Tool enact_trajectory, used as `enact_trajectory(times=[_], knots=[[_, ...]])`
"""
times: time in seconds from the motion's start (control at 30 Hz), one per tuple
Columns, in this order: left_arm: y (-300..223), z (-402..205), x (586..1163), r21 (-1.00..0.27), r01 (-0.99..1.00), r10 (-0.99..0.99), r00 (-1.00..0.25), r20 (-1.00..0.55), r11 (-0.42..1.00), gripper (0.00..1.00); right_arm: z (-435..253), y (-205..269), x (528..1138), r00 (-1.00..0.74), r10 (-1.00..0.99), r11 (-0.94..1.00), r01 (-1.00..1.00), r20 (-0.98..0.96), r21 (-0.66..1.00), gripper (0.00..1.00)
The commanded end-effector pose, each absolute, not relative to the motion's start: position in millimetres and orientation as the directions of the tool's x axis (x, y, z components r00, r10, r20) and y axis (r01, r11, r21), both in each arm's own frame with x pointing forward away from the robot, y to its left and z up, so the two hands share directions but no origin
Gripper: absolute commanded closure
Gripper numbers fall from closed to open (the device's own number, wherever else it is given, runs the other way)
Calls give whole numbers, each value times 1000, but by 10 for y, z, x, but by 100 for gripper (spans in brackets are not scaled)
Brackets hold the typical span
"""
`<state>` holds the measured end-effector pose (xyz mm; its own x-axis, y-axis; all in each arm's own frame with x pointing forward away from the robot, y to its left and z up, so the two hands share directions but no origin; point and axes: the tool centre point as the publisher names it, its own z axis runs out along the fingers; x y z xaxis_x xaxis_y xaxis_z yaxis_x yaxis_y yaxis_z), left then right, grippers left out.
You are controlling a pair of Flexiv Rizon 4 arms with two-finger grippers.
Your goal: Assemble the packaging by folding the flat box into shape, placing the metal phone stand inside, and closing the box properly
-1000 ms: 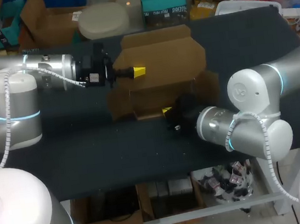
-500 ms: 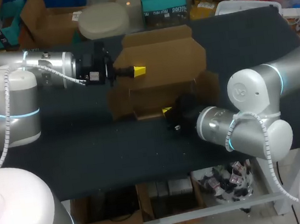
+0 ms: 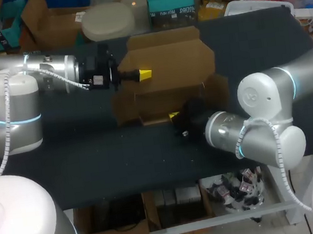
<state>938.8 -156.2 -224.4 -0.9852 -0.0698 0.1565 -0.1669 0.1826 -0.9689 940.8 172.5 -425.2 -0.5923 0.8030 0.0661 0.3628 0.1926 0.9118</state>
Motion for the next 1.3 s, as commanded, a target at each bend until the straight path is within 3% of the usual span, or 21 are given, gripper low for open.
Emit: enact_trajectory(times=[0.03,0.13,0.27,0.4,0.53,0.6,0.77,0.9,1.03,1.1,1.3], knots=[[-1534,-2272,9393,-968,-167,-67,-985,157,185,100,-4225,1678,9289,-594,802,176,340,65,924,100],[-1534,-2272,9393,-968,-167,-67,-985,157,185,100,-4150,1630,9214,-609,789,161,324,76,932,85],[-1534,-2272,9393,-968,-167,-67,-985,157,185,100,-4027,1548,9081,-618,783,156,299,67,941,84],[-1534,-2272,9393,-968,-167,-67,-985,157,185,100,-3941,1449,8970,-629,775,147,284,68,947,59],[-1534,-2272,9393,-968,-167,-67,-985,157,185,100,-3898,1364,8883,-641,763,142,289,81,947,49],[-1534,-2272,9393,-968,-167,-67,-985,157,185,100,-3876,1321,8837,-644,760,141,292,86,946,39],[-1534,-2272,9393,-968,-167,-67,-985,157,185,100,-3820,1210,8701,-666,740,154,304,94,940,38],[-1534,-2272,9393,-968,-167,-67,-985,157,185,100,-3761,1109,8566,-683,723,159,306,100,939,28],[-1534,-2272,9393,-968,-167,-67,-985,157,185,100,-3704,1002,8411,-699,709,170,298,93,939,25],[-1534,-2272,9393,-968,-167,-67,-985,157,185,100,-3666,947,8325,-717,691,178,296,95,938,18],[-1534,-2272,9393,-968,-167,-67,-985,157,185,100,-3550,778,8069,-744,663,208,285,79,936,13]])
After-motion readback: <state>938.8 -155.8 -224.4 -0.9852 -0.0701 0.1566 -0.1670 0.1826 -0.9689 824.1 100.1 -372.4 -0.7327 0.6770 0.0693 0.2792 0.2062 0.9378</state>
